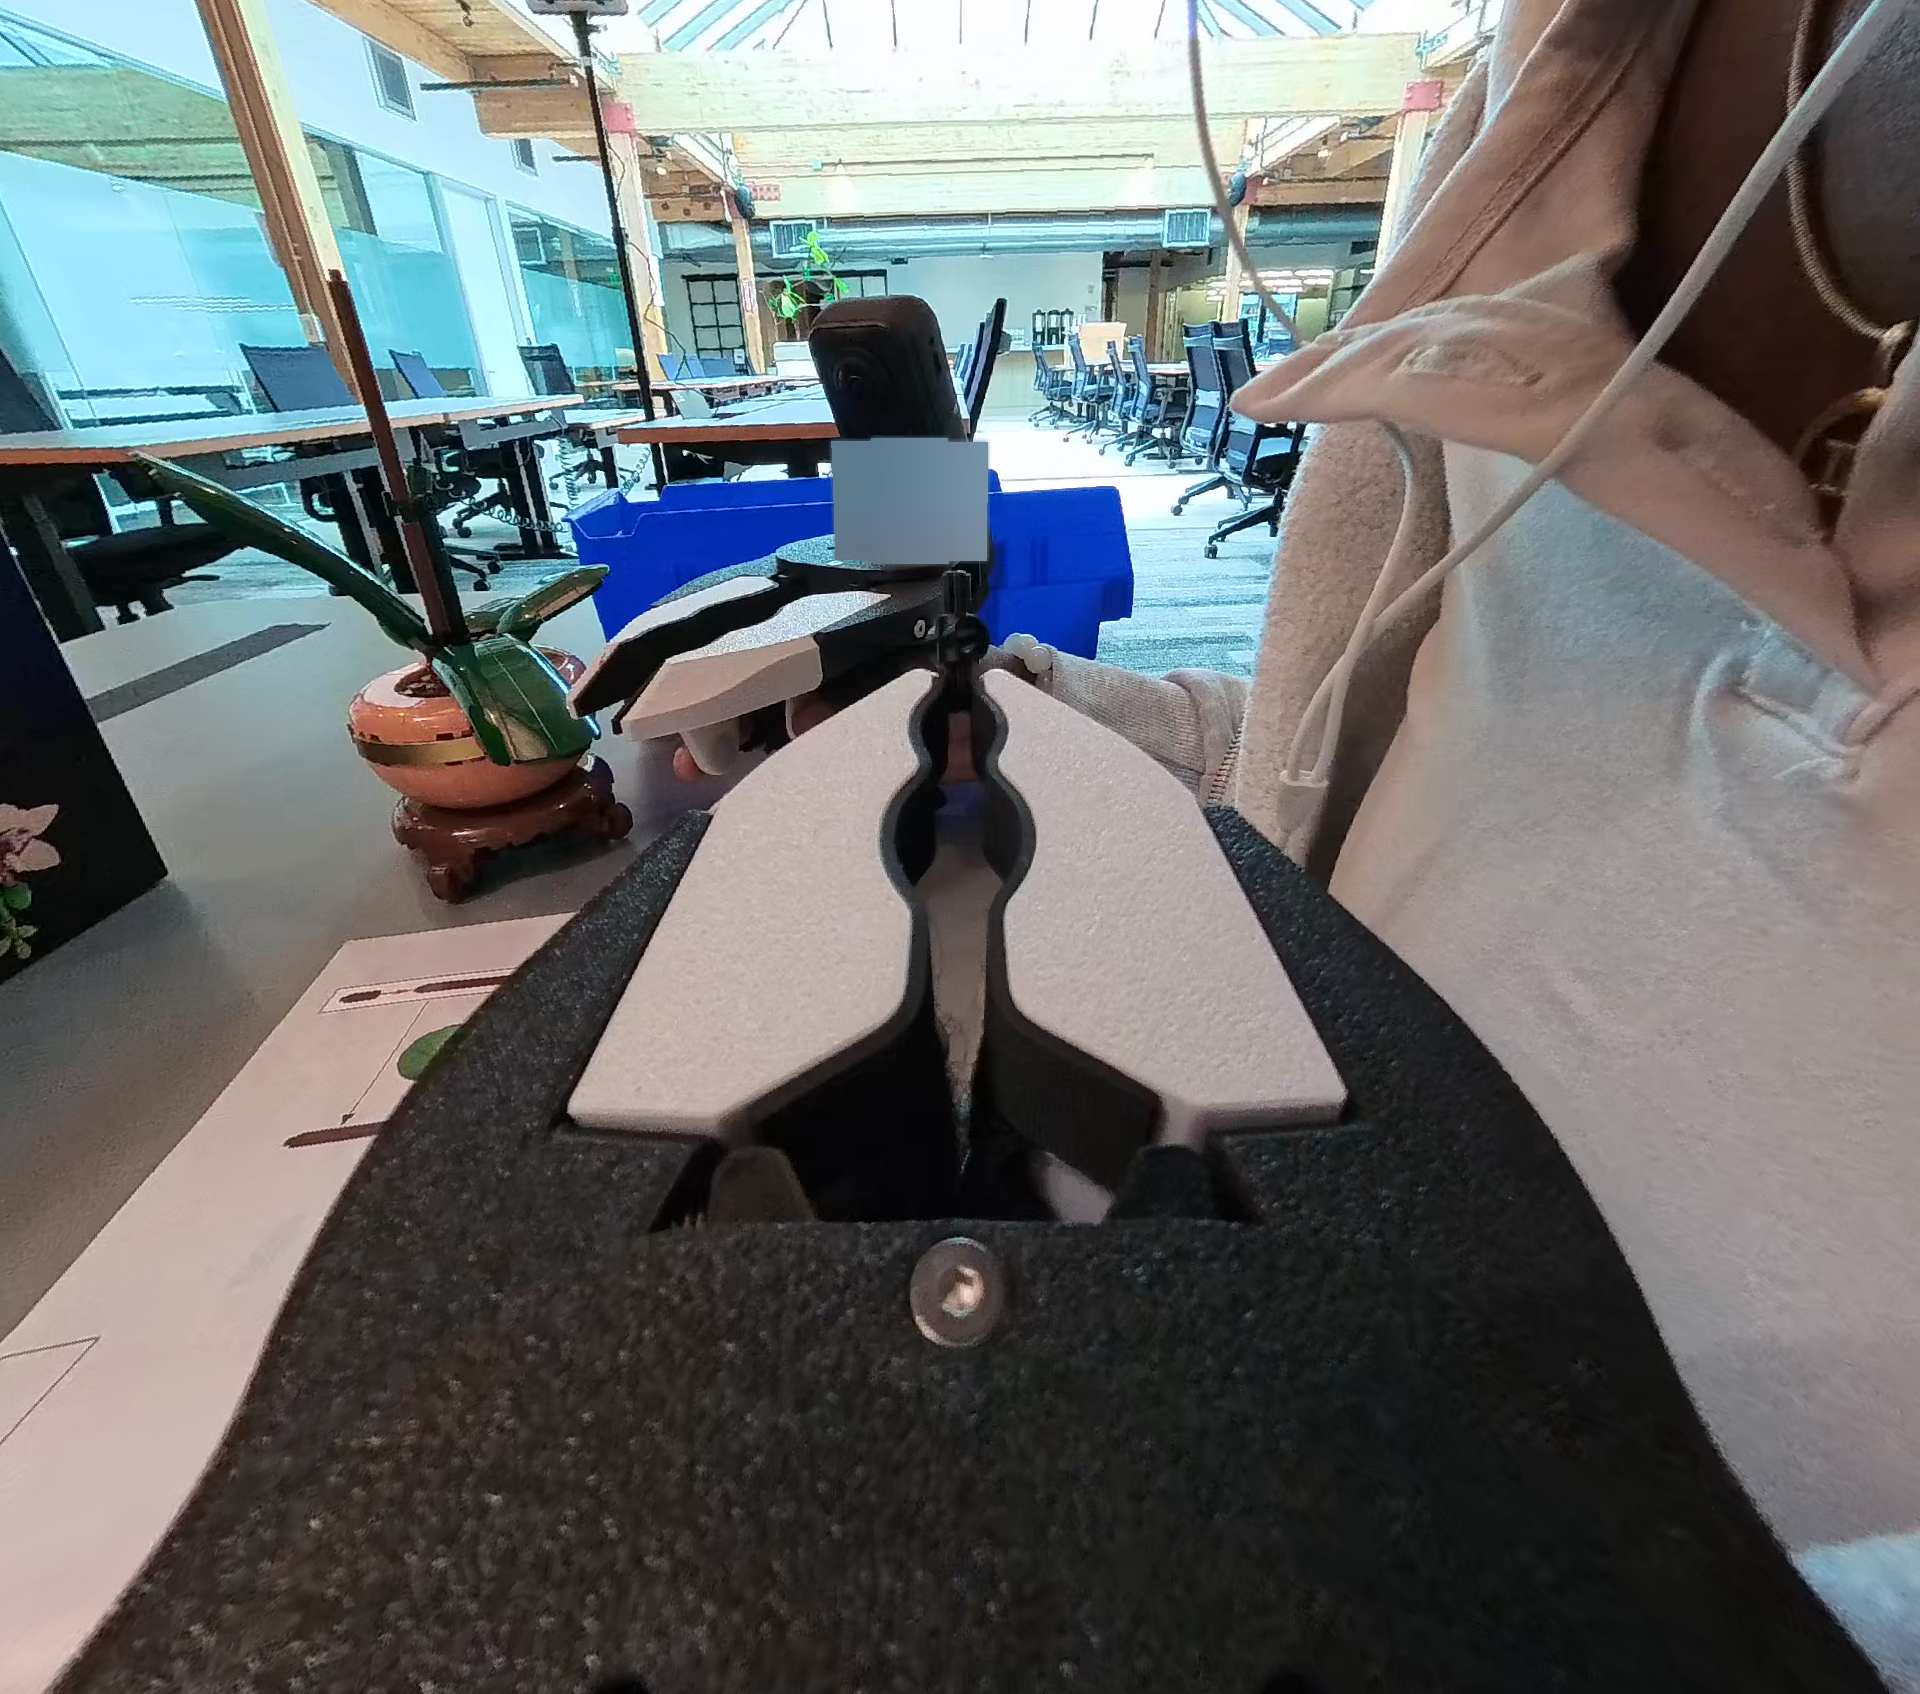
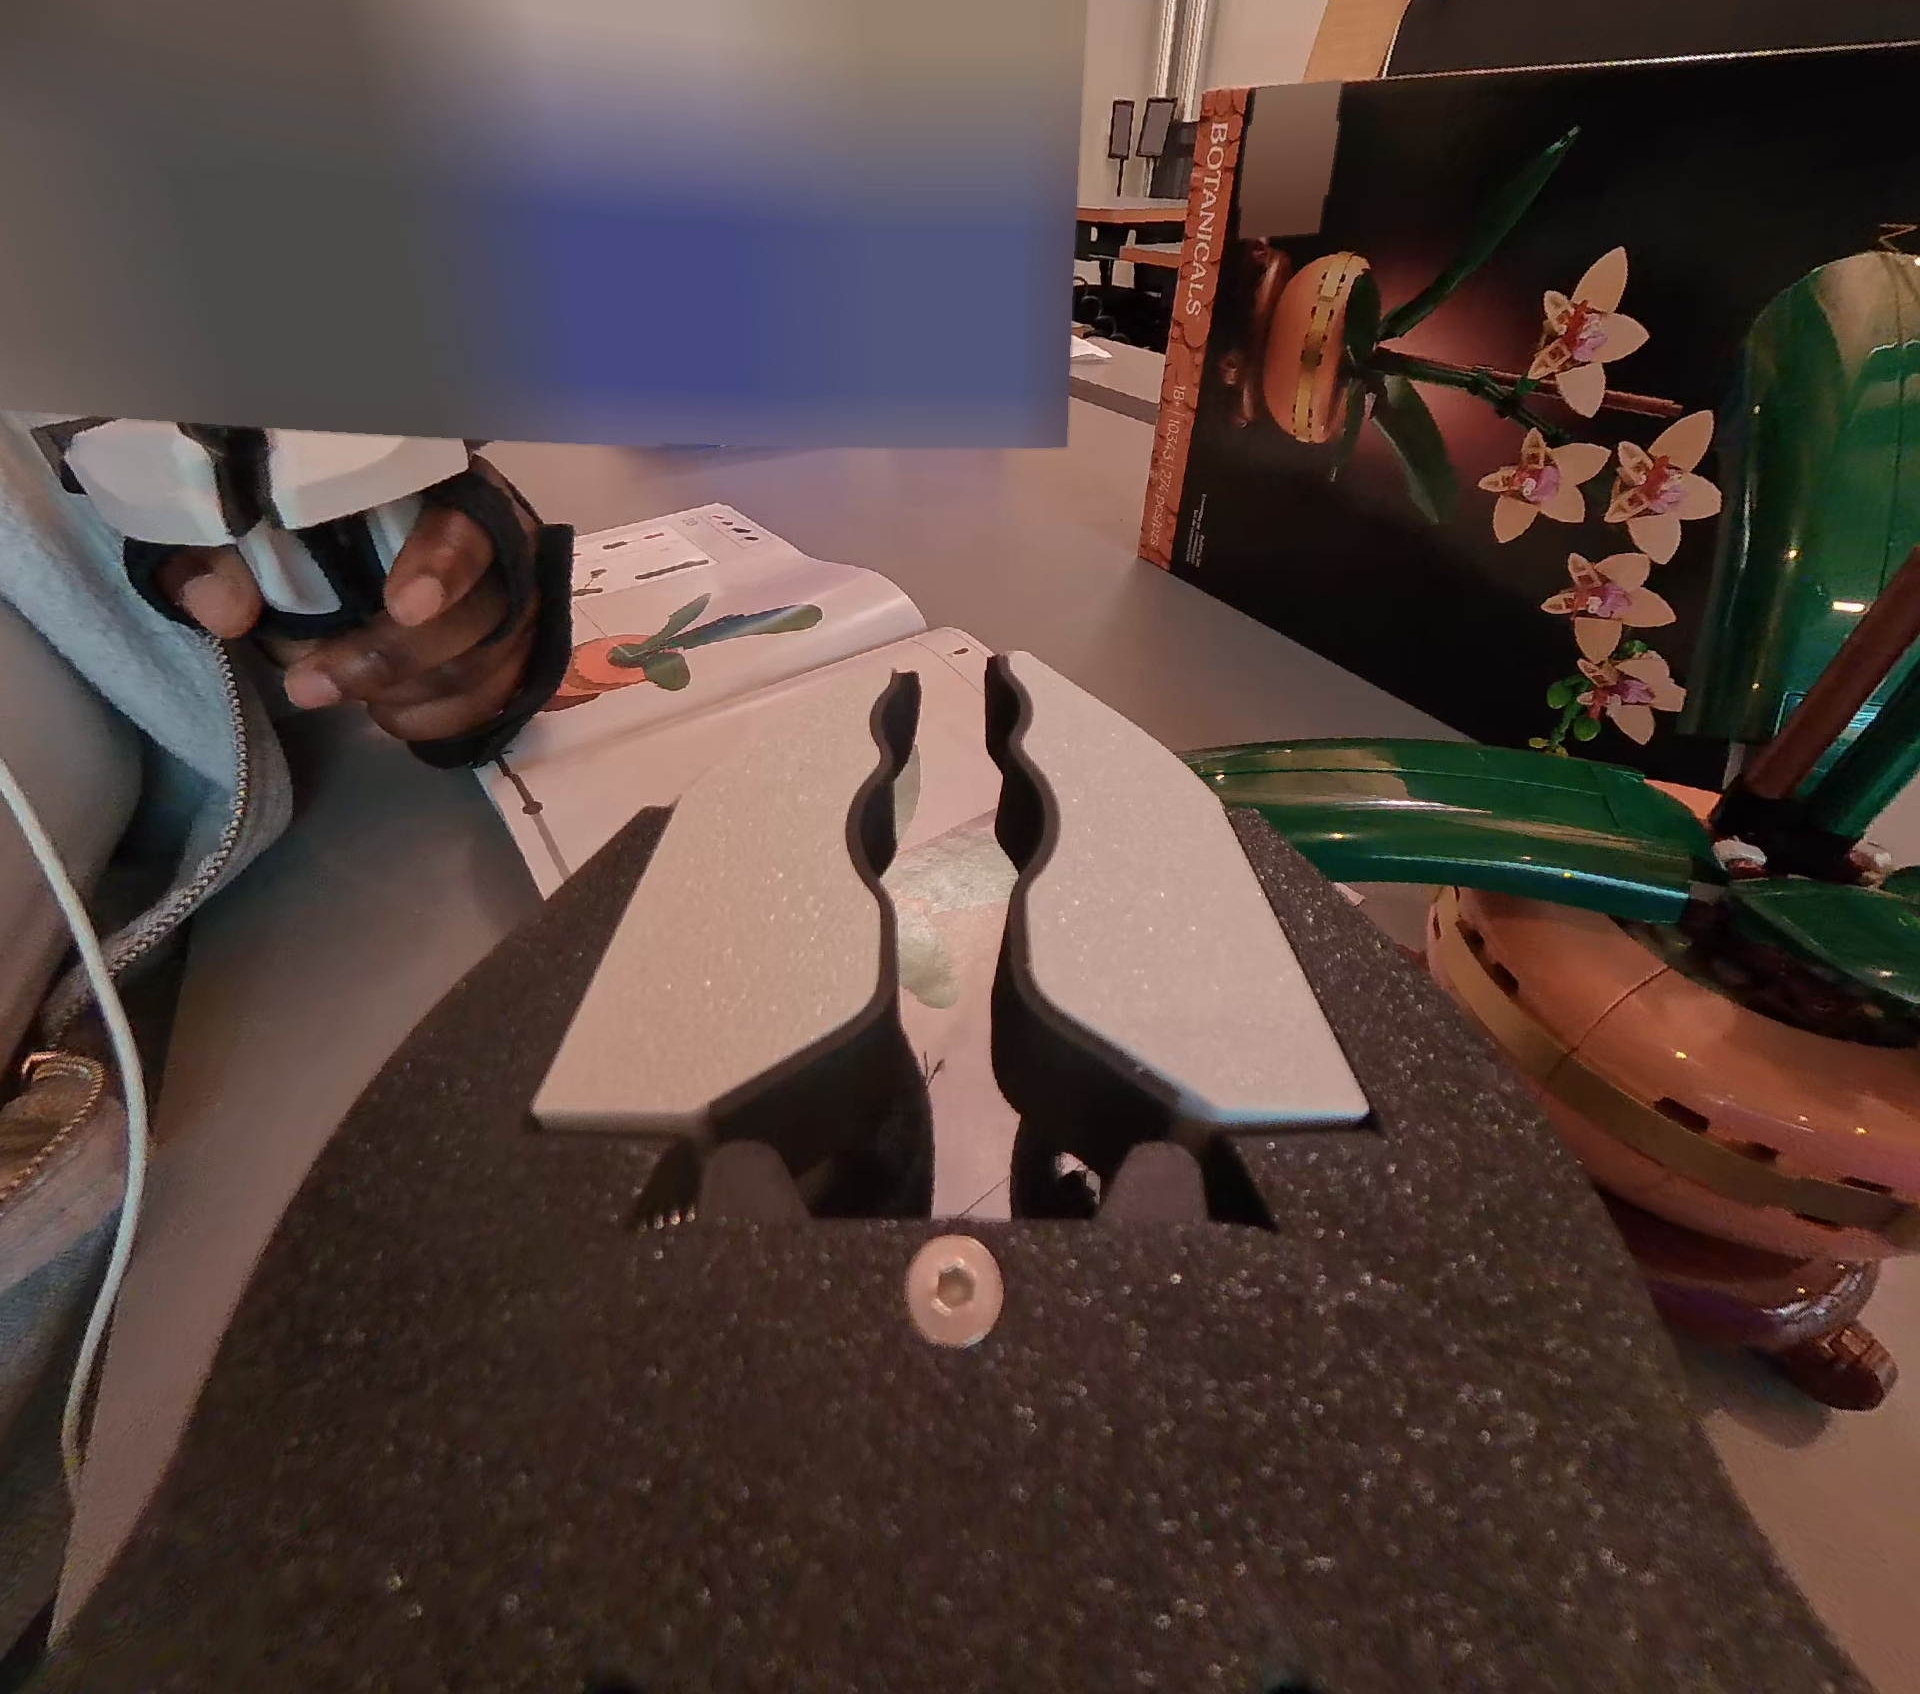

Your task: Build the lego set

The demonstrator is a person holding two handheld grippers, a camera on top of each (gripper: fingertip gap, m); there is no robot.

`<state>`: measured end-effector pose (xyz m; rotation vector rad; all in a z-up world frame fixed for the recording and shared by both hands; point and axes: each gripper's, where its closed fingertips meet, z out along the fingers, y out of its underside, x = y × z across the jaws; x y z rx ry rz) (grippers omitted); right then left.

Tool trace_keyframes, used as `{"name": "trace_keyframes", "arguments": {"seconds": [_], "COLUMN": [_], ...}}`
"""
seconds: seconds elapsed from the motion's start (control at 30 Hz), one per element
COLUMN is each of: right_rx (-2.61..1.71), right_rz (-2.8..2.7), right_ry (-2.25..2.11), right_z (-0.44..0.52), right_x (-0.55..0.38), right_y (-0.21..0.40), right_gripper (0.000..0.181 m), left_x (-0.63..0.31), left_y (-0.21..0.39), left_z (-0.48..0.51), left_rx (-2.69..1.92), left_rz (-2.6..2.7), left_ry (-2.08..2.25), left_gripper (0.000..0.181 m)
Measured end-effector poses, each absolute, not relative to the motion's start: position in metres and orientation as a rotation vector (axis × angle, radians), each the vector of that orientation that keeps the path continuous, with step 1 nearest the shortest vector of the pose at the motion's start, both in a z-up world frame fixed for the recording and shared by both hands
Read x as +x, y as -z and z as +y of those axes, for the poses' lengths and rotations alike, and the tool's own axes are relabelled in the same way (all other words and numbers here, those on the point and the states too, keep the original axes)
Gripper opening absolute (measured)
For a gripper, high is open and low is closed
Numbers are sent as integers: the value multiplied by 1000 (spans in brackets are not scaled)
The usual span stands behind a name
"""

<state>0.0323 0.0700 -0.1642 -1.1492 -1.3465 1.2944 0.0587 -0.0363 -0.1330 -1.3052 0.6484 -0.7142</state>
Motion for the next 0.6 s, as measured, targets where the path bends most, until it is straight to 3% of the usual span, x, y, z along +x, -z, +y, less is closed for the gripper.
{"name": "trace_keyframes", "arguments": {"seconds": [0.6], "right_rx": [-1117], "right_rz": [-1377], "right_ry": [-1245], "right_z": [67], "right_x": [32], "right_y": [166], "right_gripper": [14], "left_x": [55], "left_y": [141], "left_z": [-28], "left_rx": [-1361], "left_rz": [632], "left_ry": [667], "left_gripper": [2]}}
